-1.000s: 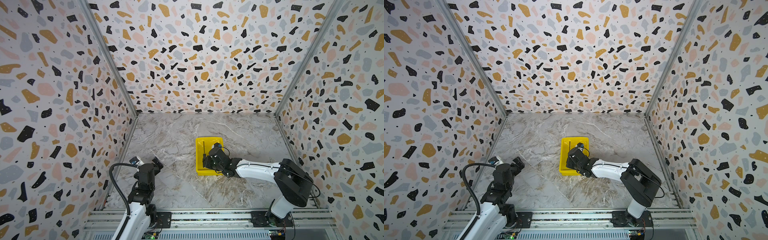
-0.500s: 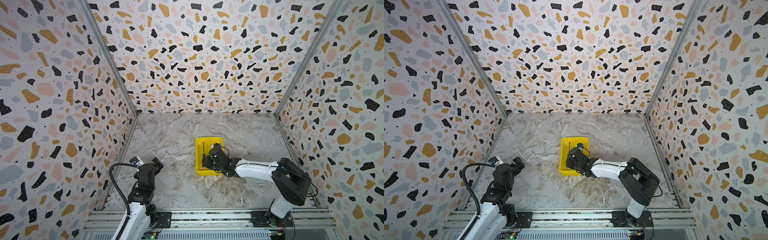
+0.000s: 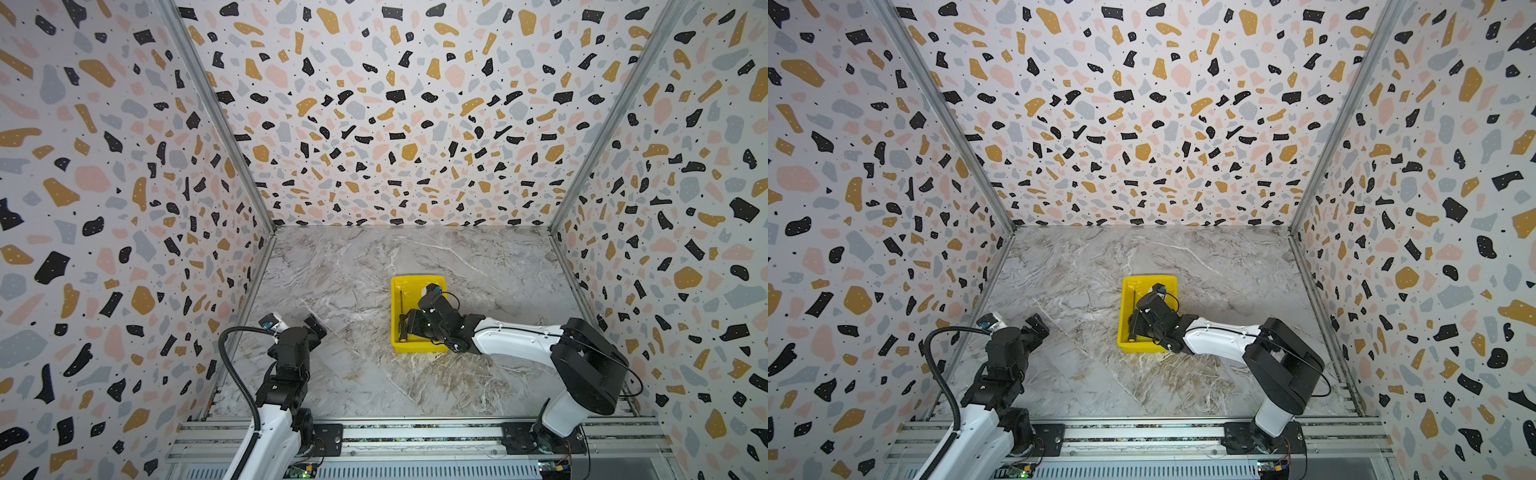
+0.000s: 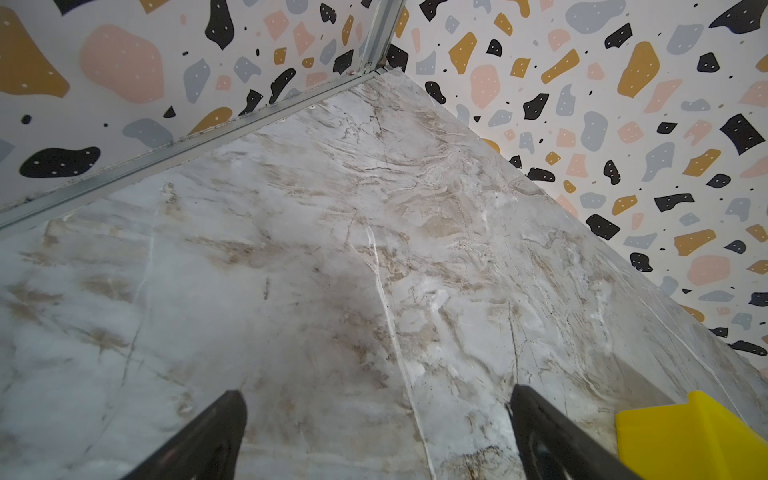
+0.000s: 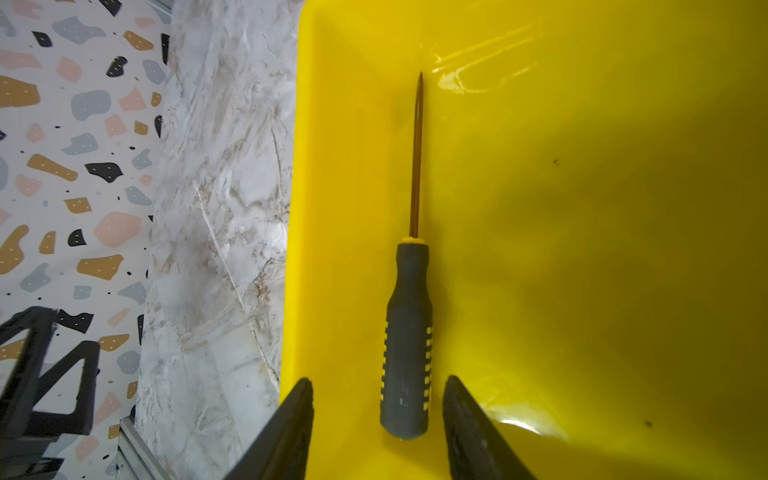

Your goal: Put the screwdriver in the bin

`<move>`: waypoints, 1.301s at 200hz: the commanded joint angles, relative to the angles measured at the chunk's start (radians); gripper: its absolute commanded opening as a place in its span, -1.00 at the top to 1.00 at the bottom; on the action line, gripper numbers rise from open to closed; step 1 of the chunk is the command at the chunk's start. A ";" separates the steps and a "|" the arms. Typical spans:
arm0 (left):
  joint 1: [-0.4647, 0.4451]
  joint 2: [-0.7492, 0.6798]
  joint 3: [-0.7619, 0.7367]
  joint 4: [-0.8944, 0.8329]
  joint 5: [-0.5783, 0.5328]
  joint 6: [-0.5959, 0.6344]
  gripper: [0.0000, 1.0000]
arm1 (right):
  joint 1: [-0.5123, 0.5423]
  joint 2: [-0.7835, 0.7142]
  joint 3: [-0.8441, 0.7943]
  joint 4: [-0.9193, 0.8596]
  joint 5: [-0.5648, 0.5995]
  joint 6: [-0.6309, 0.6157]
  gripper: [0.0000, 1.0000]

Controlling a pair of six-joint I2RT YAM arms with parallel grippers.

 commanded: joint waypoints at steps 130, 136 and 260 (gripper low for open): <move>0.000 0.025 -0.009 0.047 -0.003 -0.004 -0.99 | -0.119 -0.746 -0.782 0.765 0.572 -1.277 -0.98; 0.000 0.024 -0.008 0.046 -0.004 -0.004 -0.99 | -0.148 -0.748 -0.836 0.866 0.518 -1.335 -0.98; 0.000 0.042 -0.008 0.055 0.000 -0.002 -1.00 | -0.618 -0.273 -0.836 1.305 0.396 -1.101 -0.98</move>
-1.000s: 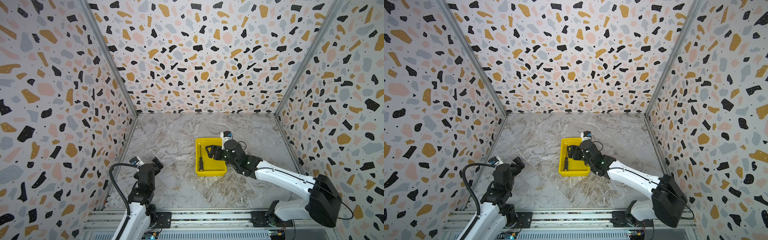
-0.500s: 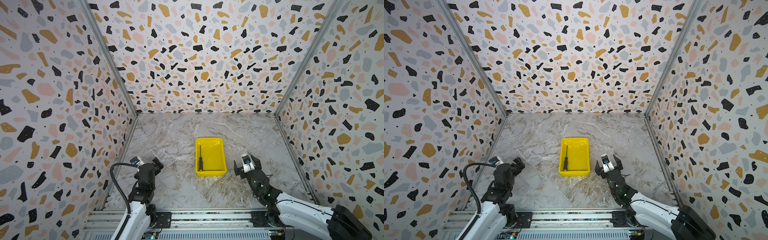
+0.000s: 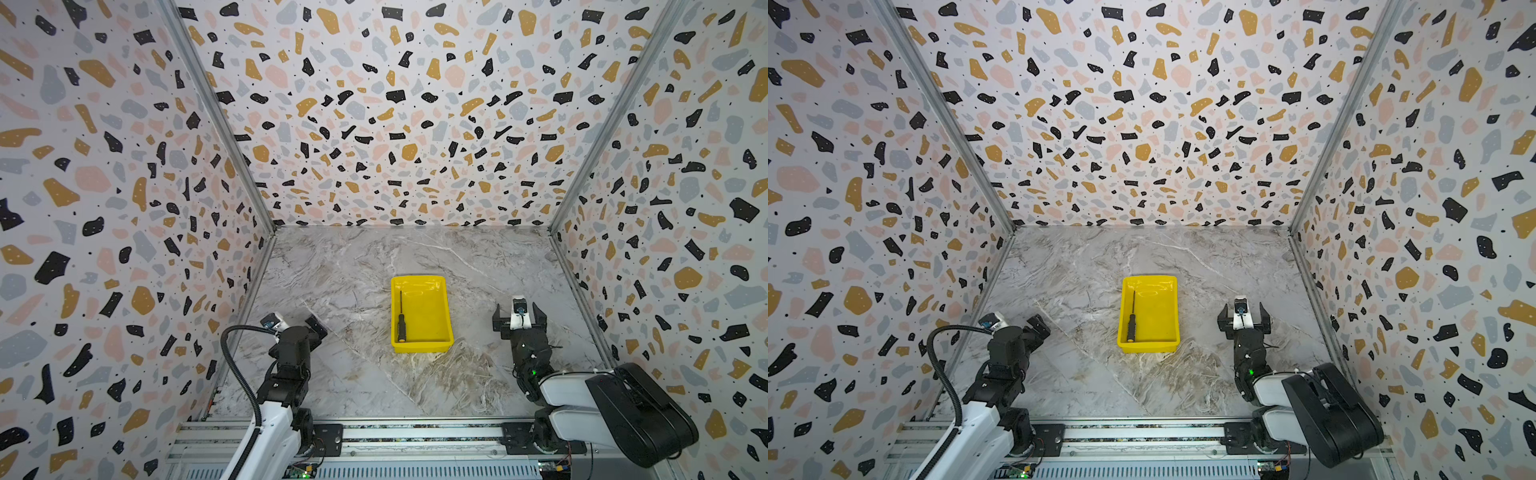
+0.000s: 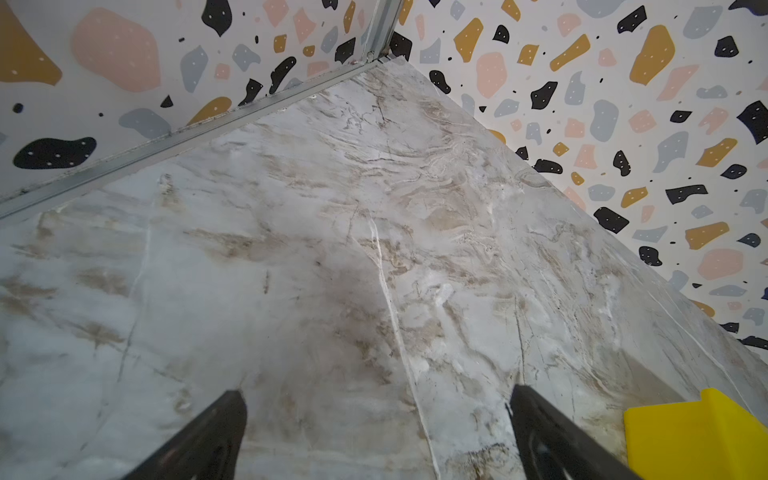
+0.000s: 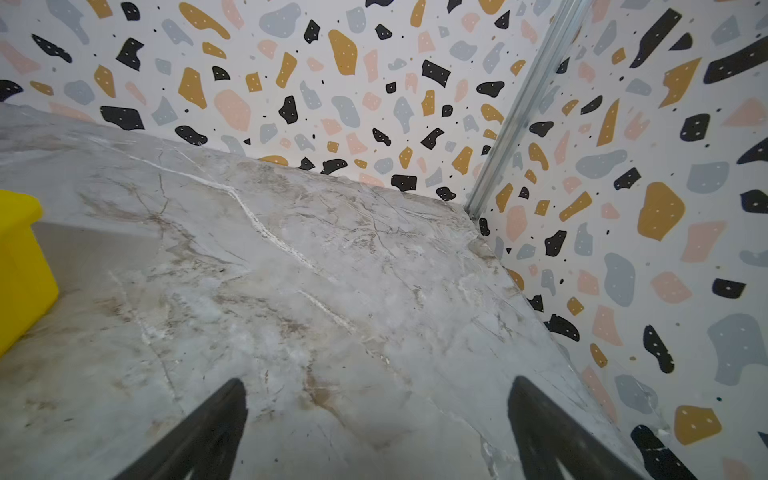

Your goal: Put the screwdriver in the bin

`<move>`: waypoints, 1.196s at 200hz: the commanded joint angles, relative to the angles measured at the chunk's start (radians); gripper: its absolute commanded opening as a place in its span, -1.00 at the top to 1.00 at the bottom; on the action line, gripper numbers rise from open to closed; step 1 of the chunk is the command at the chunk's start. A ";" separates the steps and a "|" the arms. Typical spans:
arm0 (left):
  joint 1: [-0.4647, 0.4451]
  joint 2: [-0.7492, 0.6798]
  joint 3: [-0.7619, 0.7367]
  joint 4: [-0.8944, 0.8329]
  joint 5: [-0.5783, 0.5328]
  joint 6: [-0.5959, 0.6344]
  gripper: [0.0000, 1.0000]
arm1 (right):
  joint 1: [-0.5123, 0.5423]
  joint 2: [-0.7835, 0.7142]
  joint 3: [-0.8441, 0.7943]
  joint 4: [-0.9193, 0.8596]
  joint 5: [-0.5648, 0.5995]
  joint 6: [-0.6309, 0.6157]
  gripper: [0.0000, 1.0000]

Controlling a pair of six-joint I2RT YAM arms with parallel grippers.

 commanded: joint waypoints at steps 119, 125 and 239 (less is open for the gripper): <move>0.000 0.131 0.002 0.090 0.017 -0.011 -0.99 | -0.211 0.192 0.127 0.081 -0.246 0.151 -0.98; 0.000 0.121 -0.003 0.092 0.013 -0.013 -0.99 | -0.211 0.188 0.119 0.087 -0.246 0.147 -0.98; 0.000 0.540 0.133 0.679 -0.282 0.450 -0.99 | -0.205 0.187 0.120 0.087 -0.238 0.141 -0.98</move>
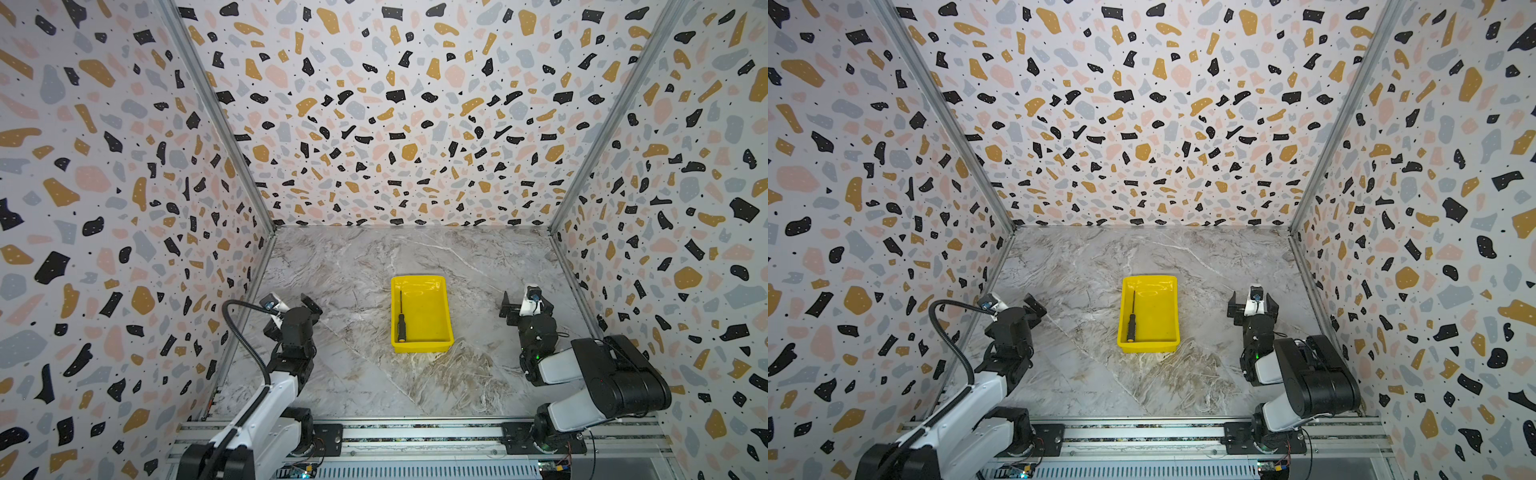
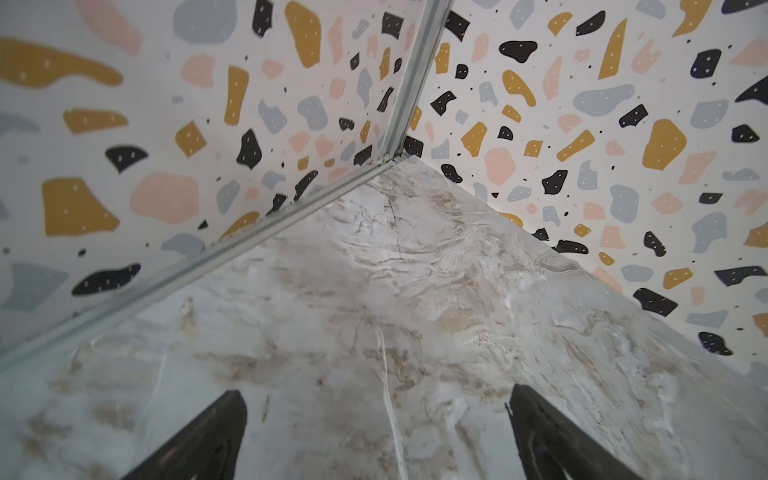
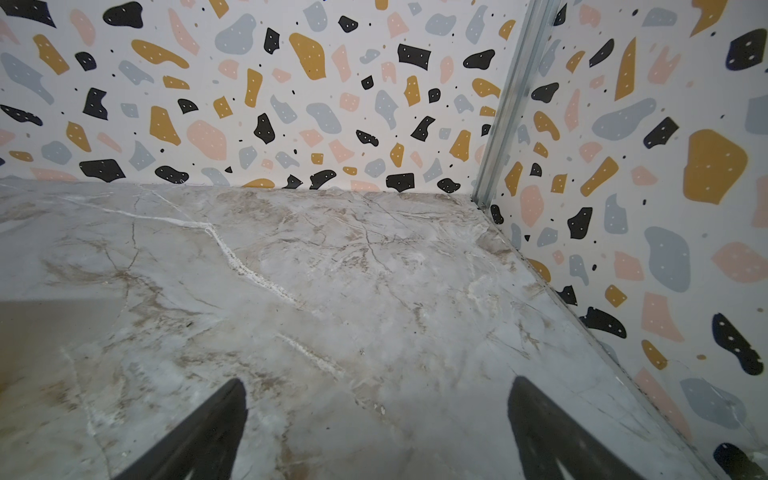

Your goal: Put the screwdriver in the bin

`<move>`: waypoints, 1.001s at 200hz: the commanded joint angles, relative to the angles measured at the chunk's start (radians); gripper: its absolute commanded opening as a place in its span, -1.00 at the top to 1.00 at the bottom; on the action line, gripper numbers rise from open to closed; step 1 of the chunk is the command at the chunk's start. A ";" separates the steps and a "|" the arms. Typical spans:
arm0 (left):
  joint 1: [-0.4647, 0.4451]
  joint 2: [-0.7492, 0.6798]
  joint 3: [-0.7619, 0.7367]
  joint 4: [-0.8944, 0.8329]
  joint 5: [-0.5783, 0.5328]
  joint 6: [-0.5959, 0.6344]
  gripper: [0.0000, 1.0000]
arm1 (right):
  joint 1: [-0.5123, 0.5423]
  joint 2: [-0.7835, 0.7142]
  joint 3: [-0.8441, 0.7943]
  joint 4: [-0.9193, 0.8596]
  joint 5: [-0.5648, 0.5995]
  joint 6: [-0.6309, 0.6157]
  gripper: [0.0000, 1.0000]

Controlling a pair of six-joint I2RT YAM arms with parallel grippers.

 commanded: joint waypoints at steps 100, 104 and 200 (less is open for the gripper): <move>-0.004 0.425 -0.207 0.945 0.085 0.404 -1.00 | 0.002 -0.008 0.015 -0.006 -0.012 0.006 -0.98; -0.004 0.418 -0.197 0.915 0.094 0.404 -1.00 | 0.002 -0.008 0.014 -0.005 -0.011 0.006 -0.98; -0.016 0.390 -0.162 0.804 0.088 0.416 -1.00 | -0.011 -0.007 0.024 -0.014 -0.038 0.017 -0.98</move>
